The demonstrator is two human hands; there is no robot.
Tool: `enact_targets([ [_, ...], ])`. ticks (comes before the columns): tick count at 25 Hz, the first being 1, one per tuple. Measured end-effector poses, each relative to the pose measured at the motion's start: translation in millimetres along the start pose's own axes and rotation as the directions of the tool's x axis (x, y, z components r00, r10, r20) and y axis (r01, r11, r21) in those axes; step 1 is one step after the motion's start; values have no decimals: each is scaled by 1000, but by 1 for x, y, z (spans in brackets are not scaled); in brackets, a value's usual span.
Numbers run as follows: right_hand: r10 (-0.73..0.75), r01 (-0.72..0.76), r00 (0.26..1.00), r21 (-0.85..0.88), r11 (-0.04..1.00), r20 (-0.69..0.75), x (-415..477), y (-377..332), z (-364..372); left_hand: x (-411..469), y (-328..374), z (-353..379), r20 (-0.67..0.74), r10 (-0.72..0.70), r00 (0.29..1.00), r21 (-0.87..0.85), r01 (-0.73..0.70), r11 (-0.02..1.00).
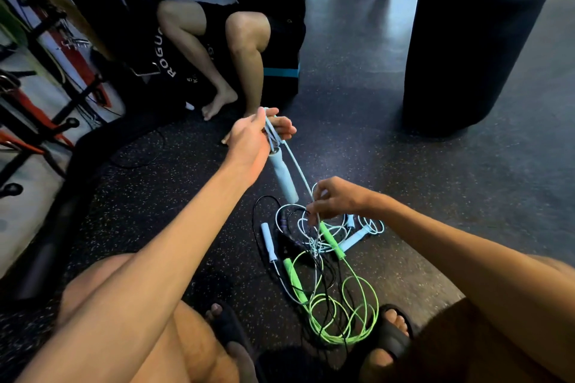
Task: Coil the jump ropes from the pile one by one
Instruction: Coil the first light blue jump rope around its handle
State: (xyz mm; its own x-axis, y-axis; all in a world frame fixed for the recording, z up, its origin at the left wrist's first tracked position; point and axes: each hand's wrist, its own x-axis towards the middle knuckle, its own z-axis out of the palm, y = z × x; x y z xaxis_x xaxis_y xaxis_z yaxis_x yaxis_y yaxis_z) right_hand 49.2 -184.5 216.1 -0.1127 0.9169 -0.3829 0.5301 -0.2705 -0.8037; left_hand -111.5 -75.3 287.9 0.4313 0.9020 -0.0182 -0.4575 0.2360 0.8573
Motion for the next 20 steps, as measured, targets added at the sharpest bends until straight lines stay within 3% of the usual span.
enact_targets([
  [3,-70,74,994,39,997,-81,-2,-10,-5,4,-3,-5,-43,107,993,163,-99,982],
  [6,-231,216,967,-134,967,-105,-5,-20,-10,3,-4,-8,-39,169,985,340,-146,929],
  [10,-392,334,901,-276,901,-188,-14,-40,-15,3,-9,-8,25,199,980,597,-174,783],
  [15,-502,411,792,-306,859,-347,-21,-55,-28,-7,-15,-1,145,-16,989,826,-112,552],
  [20,-456,434,749,-164,886,-481,-23,-58,-39,-18,-18,6,225,-349,910,811,24,585],
])
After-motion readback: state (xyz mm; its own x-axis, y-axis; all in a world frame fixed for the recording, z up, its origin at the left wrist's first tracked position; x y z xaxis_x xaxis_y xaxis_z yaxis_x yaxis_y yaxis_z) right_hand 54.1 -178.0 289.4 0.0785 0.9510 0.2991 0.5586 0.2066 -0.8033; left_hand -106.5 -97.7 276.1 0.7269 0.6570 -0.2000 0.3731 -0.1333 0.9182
